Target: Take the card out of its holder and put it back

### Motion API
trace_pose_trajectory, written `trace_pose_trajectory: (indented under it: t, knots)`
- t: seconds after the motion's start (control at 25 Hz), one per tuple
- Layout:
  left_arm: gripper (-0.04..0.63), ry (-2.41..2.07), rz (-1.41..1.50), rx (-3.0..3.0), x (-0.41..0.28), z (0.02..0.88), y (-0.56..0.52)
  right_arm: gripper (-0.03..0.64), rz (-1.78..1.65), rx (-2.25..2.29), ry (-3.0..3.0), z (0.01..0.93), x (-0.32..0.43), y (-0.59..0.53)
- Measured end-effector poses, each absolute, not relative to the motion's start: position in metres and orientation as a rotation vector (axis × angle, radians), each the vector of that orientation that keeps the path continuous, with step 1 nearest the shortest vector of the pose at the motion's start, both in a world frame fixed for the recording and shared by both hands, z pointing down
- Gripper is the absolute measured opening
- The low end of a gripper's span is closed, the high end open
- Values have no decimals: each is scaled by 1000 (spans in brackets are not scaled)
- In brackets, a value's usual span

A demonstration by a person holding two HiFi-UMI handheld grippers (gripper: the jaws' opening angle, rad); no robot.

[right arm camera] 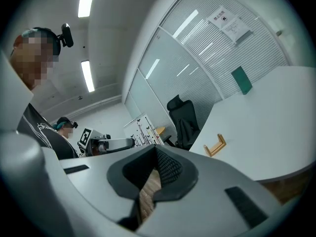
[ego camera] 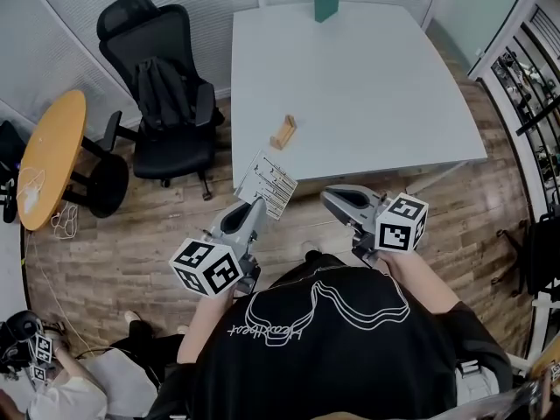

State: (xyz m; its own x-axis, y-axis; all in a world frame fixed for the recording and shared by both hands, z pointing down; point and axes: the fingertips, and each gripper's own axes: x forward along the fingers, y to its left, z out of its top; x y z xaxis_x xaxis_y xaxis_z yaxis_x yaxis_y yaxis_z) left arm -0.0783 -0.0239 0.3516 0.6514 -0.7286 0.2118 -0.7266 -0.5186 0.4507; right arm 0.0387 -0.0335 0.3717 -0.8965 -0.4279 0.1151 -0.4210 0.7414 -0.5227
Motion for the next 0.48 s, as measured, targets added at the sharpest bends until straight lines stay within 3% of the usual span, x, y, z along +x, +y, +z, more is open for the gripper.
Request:
trace_pose_trajectory:
  t: [0.48]
  knots:
    - [25,-1163,-3,2357,-85,353,-74,9,-926,-695,2900,384,34,-74]
